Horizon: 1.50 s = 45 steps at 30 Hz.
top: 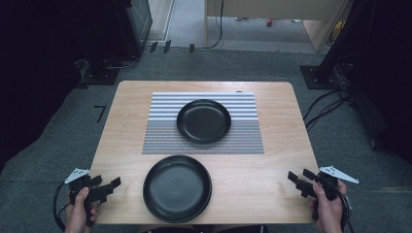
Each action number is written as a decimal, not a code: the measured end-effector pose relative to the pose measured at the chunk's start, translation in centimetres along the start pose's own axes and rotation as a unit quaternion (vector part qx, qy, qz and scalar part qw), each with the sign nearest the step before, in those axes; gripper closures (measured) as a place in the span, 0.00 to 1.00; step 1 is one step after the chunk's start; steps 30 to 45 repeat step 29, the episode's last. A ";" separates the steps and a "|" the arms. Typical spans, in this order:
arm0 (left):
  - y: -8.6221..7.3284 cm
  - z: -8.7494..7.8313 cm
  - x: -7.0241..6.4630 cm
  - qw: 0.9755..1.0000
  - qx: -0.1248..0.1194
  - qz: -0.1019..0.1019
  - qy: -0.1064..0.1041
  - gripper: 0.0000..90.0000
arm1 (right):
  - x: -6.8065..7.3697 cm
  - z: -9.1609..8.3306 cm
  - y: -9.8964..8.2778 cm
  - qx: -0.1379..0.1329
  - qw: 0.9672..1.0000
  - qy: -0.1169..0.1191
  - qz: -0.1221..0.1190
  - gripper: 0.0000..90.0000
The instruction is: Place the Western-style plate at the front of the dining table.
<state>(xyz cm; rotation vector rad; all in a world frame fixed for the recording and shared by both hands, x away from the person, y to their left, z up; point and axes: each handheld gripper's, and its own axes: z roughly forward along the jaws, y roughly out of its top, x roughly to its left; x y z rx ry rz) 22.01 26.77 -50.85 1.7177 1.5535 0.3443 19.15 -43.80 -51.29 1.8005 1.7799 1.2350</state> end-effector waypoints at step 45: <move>-1.8 0.8 -2.0 0.989 -0.013 0.117 0.093 0.12 | 2.2 1.2 -1.7 0.038 0.986 -0.118 -0.109 0.19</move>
